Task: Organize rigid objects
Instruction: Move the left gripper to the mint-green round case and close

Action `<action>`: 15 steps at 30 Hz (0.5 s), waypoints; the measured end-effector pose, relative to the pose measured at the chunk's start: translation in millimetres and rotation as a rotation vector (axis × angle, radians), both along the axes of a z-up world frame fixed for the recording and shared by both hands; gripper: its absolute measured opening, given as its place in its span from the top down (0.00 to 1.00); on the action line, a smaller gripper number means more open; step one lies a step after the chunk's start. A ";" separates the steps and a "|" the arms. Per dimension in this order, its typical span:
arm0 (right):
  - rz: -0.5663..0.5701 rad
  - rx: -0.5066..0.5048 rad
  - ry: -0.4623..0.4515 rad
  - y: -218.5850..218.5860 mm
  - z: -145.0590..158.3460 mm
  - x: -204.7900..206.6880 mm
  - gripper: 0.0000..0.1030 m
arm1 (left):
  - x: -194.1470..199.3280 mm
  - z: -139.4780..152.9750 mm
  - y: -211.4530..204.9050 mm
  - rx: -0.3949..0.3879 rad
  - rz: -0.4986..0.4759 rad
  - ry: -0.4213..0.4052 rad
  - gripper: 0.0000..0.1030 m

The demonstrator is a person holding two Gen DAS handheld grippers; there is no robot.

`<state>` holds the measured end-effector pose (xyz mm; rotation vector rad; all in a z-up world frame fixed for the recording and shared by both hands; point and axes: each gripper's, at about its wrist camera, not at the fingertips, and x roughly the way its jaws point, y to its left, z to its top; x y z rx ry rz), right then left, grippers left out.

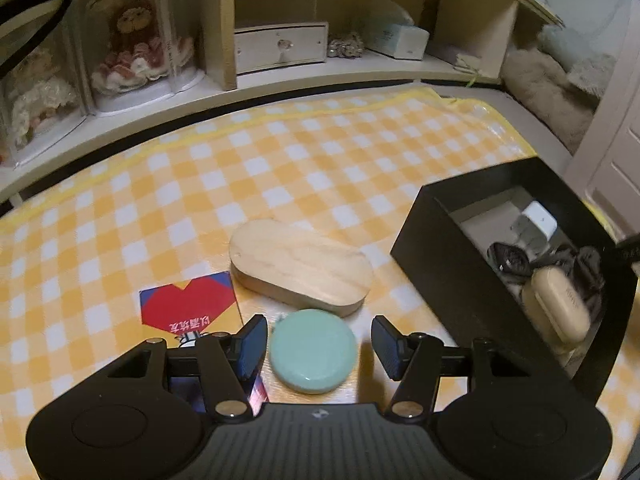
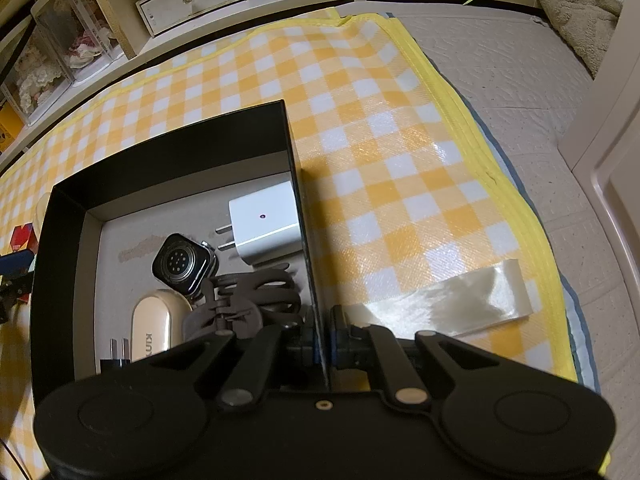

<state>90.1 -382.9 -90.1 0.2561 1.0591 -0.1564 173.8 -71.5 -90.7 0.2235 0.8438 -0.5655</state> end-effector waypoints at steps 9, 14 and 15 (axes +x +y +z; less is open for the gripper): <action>0.000 0.001 0.000 0.1 0.1 0.1 0.94 | -2.9 -9.6 -5.1 0.038 -0.060 0.028 0.42; -0.001 0.002 0.000 0.1 0.1 0.1 0.94 | -6.8 -9.5 -3.7 0.018 -0.021 0.041 0.51; -0.001 0.002 0.000 0.2 0.1 0.2 0.94 | -7.1 -9.4 -3.2 0.010 -0.009 0.043 0.51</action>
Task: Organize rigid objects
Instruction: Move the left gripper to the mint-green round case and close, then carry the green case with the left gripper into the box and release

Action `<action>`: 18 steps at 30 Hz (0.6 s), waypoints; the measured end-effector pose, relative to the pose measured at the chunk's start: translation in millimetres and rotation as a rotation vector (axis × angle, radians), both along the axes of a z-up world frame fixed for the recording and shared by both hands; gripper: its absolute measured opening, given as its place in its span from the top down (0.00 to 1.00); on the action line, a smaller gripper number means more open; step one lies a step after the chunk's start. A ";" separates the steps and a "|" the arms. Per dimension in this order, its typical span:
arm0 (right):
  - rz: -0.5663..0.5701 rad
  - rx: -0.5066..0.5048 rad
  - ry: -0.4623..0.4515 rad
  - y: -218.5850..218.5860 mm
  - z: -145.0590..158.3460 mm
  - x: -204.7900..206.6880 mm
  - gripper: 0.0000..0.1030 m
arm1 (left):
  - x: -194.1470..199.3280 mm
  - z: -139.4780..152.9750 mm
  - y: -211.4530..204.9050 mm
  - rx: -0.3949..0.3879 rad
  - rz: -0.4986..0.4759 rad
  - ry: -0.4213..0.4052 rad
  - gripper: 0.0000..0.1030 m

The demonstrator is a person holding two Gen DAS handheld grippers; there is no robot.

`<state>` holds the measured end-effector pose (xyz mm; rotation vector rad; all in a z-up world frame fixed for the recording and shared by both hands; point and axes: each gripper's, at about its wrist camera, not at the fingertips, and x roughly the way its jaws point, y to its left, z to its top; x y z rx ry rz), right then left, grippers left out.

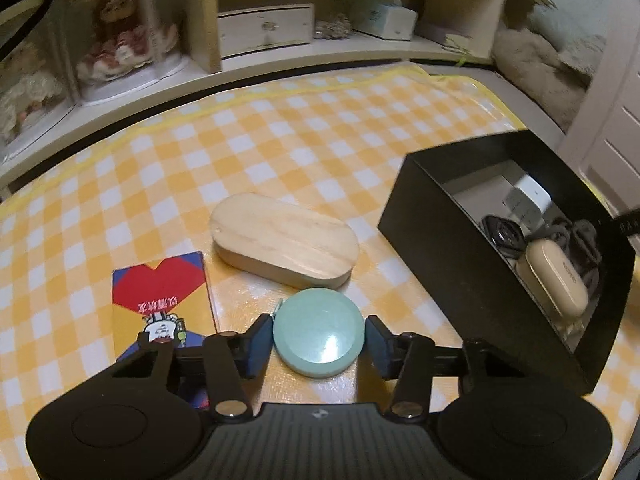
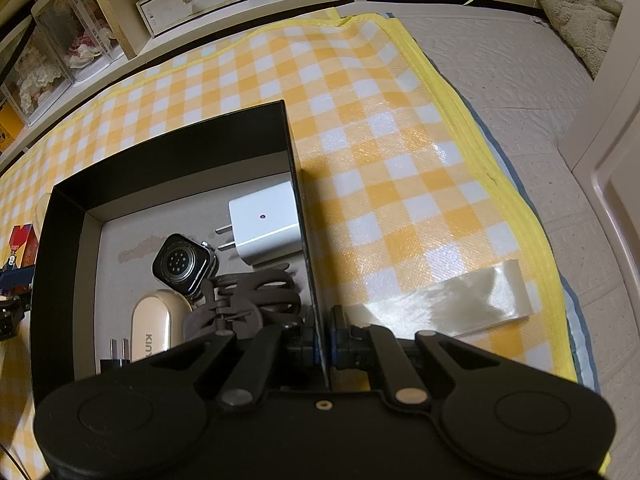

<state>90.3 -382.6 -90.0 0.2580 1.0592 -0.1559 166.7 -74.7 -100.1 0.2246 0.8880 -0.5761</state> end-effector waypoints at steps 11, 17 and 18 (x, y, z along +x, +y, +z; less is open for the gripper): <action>0.000 -0.001 0.000 -0.1 0.0 -0.1 0.94 | -16.5 13.2 -2.8 -0.013 0.037 -0.004 0.51; 0.002 -0.004 0.000 -0.9 -0.2 0.2 0.95 | -30.8 46.2 -3.7 -0.109 0.067 -0.061 0.51; 0.003 -0.003 0.000 -1.5 -0.5 0.6 0.95 | -33.3 51.6 -4.5 -0.124 0.069 -0.066 0.51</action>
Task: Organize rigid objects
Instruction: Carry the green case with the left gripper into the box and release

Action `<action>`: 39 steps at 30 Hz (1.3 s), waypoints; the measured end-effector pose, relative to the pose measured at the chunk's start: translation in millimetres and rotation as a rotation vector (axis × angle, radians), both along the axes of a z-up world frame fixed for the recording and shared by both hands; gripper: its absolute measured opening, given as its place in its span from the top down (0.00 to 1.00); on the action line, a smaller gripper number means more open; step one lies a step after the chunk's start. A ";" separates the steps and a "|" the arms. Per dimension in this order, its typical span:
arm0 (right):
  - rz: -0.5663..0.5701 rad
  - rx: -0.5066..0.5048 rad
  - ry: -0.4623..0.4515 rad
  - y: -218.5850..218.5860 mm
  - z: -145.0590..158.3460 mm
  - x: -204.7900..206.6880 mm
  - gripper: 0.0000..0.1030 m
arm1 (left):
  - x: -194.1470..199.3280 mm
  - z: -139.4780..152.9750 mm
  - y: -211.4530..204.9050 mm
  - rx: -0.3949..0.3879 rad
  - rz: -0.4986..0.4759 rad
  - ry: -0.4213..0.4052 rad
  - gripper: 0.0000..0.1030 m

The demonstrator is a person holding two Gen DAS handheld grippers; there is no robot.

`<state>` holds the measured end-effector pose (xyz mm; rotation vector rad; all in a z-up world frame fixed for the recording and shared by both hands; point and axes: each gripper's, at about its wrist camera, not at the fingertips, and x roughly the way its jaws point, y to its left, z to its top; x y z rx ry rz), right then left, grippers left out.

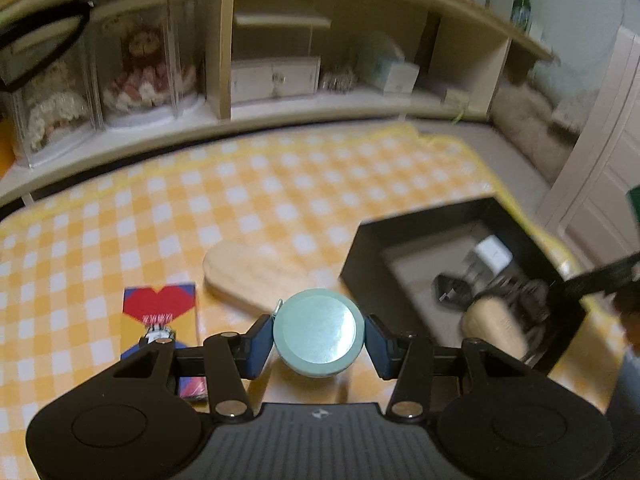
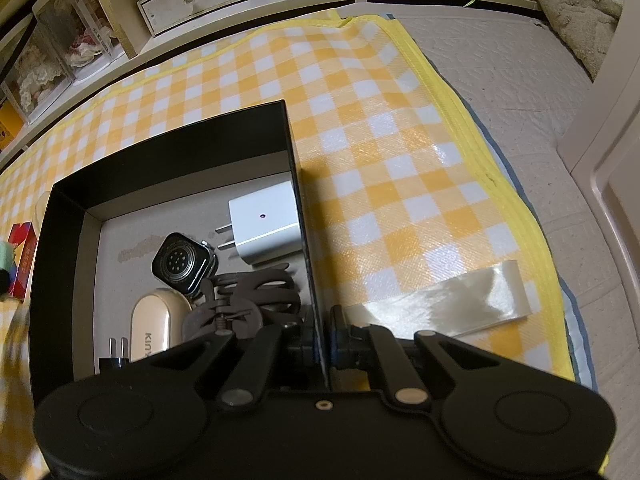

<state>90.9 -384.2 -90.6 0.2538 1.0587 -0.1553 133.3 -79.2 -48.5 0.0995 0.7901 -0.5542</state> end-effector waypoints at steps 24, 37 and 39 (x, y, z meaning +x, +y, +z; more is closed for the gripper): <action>0.003 0.005 -0.007 -0.7 1.4 -0.5 0.94 | 24.3 -0.8 -146.5 -0.069 -0.025 0.039 0.51; 0.001 0.011 -0.011 -1.2 1.5 -0.6 0.94 | 44.9 -50.8 -171.0 -0.112 0.047 0.117 0.51; 0.002 0.010 -0.010 -0.6 1.8 -0.3 0.94 | 45.8 -53.1 -168.6 -0.143 0.056 0.124 0.49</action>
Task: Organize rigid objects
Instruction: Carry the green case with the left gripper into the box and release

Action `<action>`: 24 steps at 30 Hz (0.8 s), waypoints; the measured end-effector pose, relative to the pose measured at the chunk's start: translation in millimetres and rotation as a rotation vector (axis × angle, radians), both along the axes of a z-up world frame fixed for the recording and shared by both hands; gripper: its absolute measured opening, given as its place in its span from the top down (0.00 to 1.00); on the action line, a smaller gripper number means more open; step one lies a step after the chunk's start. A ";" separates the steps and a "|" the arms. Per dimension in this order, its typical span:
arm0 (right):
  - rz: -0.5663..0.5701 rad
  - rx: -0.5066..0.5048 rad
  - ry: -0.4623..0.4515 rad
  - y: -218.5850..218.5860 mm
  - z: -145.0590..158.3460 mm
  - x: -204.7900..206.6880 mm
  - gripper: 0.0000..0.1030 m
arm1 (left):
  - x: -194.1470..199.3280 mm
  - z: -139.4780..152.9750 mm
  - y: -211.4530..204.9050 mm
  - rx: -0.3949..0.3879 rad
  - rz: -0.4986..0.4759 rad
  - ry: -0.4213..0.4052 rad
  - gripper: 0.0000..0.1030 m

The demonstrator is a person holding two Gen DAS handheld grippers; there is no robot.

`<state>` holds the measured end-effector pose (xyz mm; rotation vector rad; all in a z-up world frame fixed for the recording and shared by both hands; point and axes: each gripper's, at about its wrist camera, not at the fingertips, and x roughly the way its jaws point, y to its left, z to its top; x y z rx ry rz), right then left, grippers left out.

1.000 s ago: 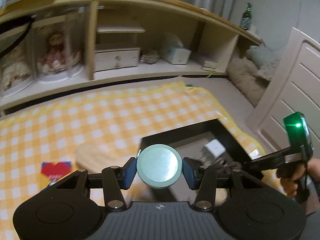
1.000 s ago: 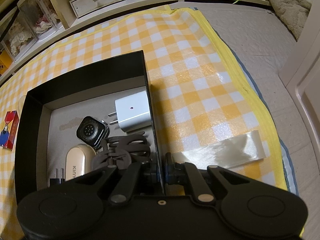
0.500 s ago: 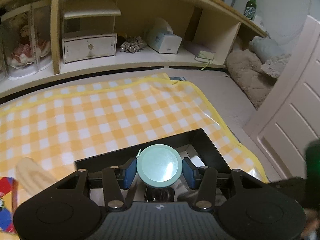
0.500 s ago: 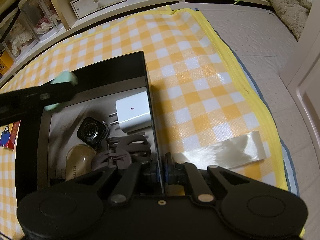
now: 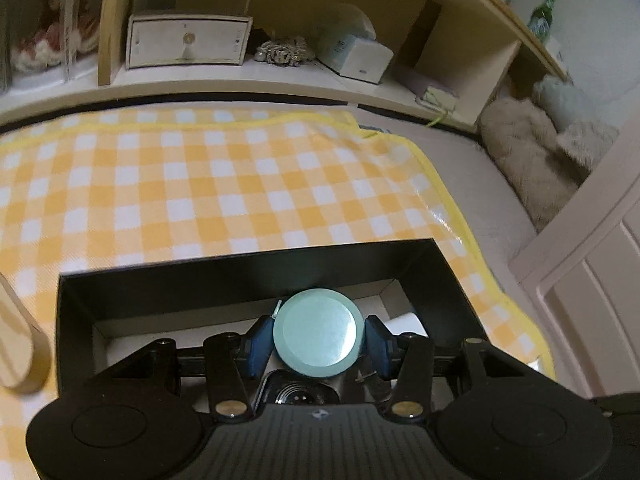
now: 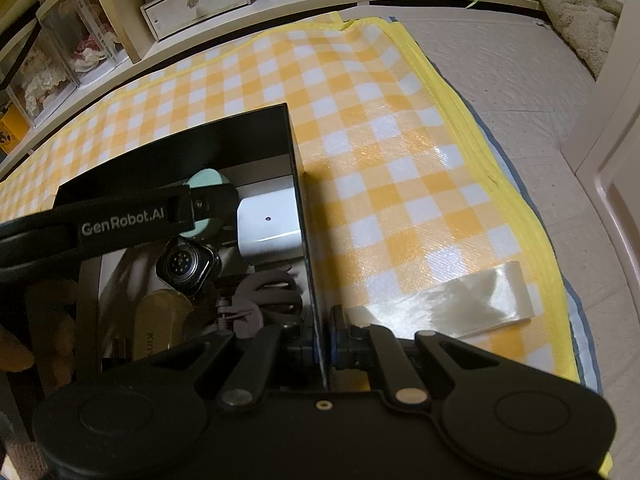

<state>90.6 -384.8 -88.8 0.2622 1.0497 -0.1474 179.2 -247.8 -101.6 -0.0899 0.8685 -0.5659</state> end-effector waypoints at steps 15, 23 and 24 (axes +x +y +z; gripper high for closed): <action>-0.001 0.000 -0.002 0.4 0.3 0.1 0.94 | -0.5 -0.3 8.7 0.068 -0.020 -0.004 0.48; 0.000 0.000 -0.002 0.3 0.0 -0.3 0.94 | -1.8 10.4 16.0 0.048 -0.054 0.039 0.51; 0.000 -0.001 -0.001 0.5 0.2 0.2 0.94 | -3.2 10.7 16.0 0.056 -0.068 0.045 0.55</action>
